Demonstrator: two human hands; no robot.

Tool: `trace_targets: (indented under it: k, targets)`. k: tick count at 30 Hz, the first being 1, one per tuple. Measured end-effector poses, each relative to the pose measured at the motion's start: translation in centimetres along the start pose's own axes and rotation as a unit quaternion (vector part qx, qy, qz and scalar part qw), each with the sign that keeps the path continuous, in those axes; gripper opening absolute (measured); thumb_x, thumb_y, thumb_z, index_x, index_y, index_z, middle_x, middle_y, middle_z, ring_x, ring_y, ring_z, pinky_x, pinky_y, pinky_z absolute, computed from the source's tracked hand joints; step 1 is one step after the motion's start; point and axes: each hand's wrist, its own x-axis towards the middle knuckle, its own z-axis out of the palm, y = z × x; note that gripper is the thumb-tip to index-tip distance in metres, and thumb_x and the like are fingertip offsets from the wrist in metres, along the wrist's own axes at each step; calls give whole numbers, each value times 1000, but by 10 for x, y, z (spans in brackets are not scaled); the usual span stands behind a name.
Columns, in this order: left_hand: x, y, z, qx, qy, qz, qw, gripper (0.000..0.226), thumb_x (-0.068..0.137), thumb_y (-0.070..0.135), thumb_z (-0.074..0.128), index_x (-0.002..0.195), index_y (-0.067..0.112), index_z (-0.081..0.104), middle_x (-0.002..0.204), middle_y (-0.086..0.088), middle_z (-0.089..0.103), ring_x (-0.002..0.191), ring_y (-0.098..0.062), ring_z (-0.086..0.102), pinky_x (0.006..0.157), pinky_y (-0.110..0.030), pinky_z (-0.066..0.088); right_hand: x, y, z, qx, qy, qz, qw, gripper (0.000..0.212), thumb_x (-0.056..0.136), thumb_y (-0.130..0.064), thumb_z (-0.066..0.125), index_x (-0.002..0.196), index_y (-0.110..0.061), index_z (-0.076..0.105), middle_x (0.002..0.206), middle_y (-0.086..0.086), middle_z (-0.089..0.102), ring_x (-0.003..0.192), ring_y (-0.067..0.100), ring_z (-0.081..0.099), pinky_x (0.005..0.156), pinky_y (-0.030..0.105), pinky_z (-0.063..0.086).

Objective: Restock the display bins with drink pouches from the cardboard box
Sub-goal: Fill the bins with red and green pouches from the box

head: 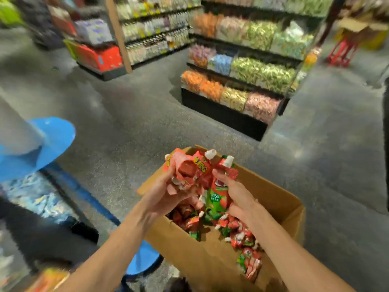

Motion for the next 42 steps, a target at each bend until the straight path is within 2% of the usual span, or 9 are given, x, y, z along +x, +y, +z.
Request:
trace_targets:
  k: [4, 8, 12, 16, 20, 23, 26, 35, 42]
  targets:
    - [-79, 18, -9, -20, 33, 74, 996, 43, 84, 47, 55, 101, 15, 77, 107, -11, 73, 99, -25, 68, 90, -44, 55, -40, 1, 60, -22, -134, -16, 991, 37, 78, -21, 69, 112, -8, 70, 104, 14, 75, 89, 26, 74, 73, 41, 62]
    - [-170, 51, -39, 18, 114, 157, 981, 46, 75, 51, 57, 103, 15, 70, 84, -6, 75, 72, -18, 71, 77, -41, 56, -74, 17, 136, -74, -236, -21, 969, 42, 78, -18, 68, 117, -3, 67, 101, 17, 74, 80, 28, 73, 66, 41, 62]
    - [-266, 72, -73, 50, 178, 222, 957, 50, 73, 55, 59, 106, 20, 72, 106, -9, 74, 84, -20, 69, 83, -38, 55, -107, 47, 214, -113, -343, -42, 931, 8, 78, -15, 75, 86, -12, 76, 78, 11, 71, 59, 21, 67, 55, 30, 54]
    - [-364, 79, -100, 73, 264, 293, 916, 48, 75, 52, 57, 108, 19, 67, 106, -9, 73, 87, -19, 69, 79, -37, 59, -155, 90, 289, -138, -400, -48, 905, 31, 66, -16, 84, 93, -9, 71, 79, 11, 72, 61, 23, 68, 56, 34, 57]
    - [-457, 75, -133, 72, 355, 336, 869, 45, 77, 52, 62, 97, 13, 72, 102, -17, 73, 93, -31, 66, 96, -53, 50, -215, 153, 355, -142, -420, -18, 896, 35, 63, -19, 80, 94, -6, 72, 80, 14, 75, 60, 24, 72, 52, 33, 57]
    - [-525, 73, -162, 33, 379, 356, 853, 34, 90, 43, 62, 93, 11, 73, 94, -14, 74, 75, -21, 70, 71, -38, 61, -261, 204, 401, -175, -466, 65, 865, 74, 49, -36, 95, 114, -10, 71, 108, 19, 73, 92, 36, 72, 82, 59, 57]
    - [-582, 73, -190, -12, 374, 385, 844, 32, 92, 40, 63, 98, 10, 72, 91, -12, 74, 67, -17, 71, 59, -30, 60, -302, 247, 440, -132, -531, 143, 825, 90, 50, -42, 96, 128, -10, 66, 128, 19, 65, 119, 36, 61, 106, 58, 44]
    - [-684, 73, -263, -57, 403, 413, 815, 40, 95, 44, 58, 118, 13, 70, 104, -11, 75, 80, -20, 73, 69, -32, 62, -370, 311, 520, -50, -648, 231, 724, 69, 26, -32, 103, 86, -7, 80, 82, 18, 75, 67, 29, 74, 54, 36, 59]
    - [-717, 93, -288, -19, 410, 420, 810, 46, 88, 43, 63, 115, 6, 70, 108, -15, 74, 84, -23, 74, 68, -39, 62, -358, 335, 563, -70, -657, 223, 717, 77, 27, -27, 103, 97, -7, 79, 85, 13, 75, 60, 23, 71, 56, 32, 59]
